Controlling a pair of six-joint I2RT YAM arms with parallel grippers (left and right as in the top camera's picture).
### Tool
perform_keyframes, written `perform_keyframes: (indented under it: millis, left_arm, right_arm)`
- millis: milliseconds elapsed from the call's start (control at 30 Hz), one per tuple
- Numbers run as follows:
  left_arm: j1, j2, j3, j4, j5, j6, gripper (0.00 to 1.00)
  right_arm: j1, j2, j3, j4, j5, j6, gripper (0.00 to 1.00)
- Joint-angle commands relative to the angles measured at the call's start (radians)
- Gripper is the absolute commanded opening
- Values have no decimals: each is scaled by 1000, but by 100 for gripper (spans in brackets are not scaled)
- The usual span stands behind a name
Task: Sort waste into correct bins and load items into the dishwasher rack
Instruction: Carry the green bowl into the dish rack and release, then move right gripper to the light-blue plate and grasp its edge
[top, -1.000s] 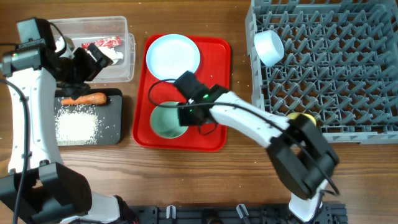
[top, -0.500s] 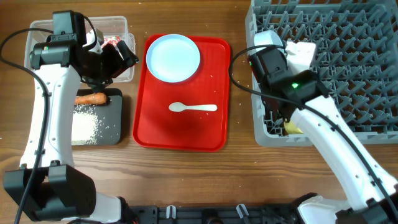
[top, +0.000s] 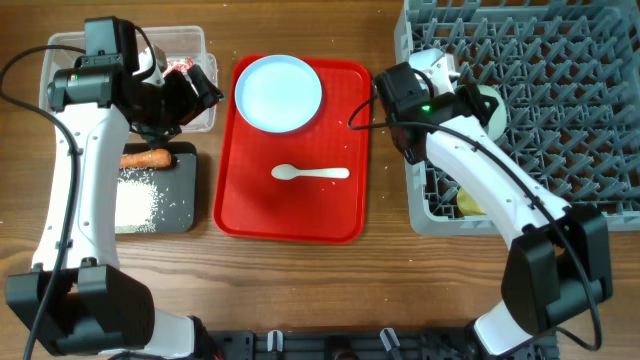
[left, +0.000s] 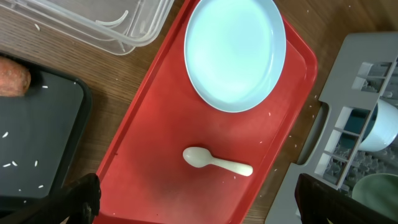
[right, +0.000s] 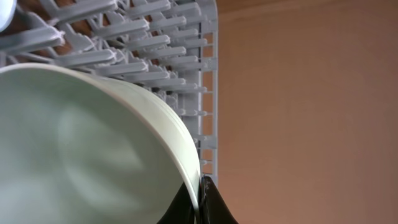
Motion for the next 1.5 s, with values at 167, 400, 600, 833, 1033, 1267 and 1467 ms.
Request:
perform_keyframes:
  millis: [167, 400, 600, 833, 1033, 1267, 1467]
  left_arm:
    - [-2, -25, 10, 2, -6, -2, 100]
    - [-2, -25, 10, 2, -6, -2, 100]
    - [-2, -25, 10, 2, -6, -2, 100]
    - [-2, -25, 10, 2, -6, -2, 100]
    - [-2, -25, 10, 2, -6, -2, 100]
    - [-2, -25, 10, 2, -6, -2, 100]
    - [-2, -25, 10, 2, -6, -2, 100]
  right_arm:
    - [-9, 20, -5, 1, -146, -41, 4]
    - [27, 20, -5, -7, -313, -41, 12]
    - [39, 20, -5, -45, -413, -40, 44]
    - [98, 19, -4, -84, -475, -31, 54]
    - [150, 19, -4, -137, -475, 6, 78]
    - [154, -17, 19, -121, -507, 103, 100]
    - [154, -154, 125, 36, -814, 127, 100]
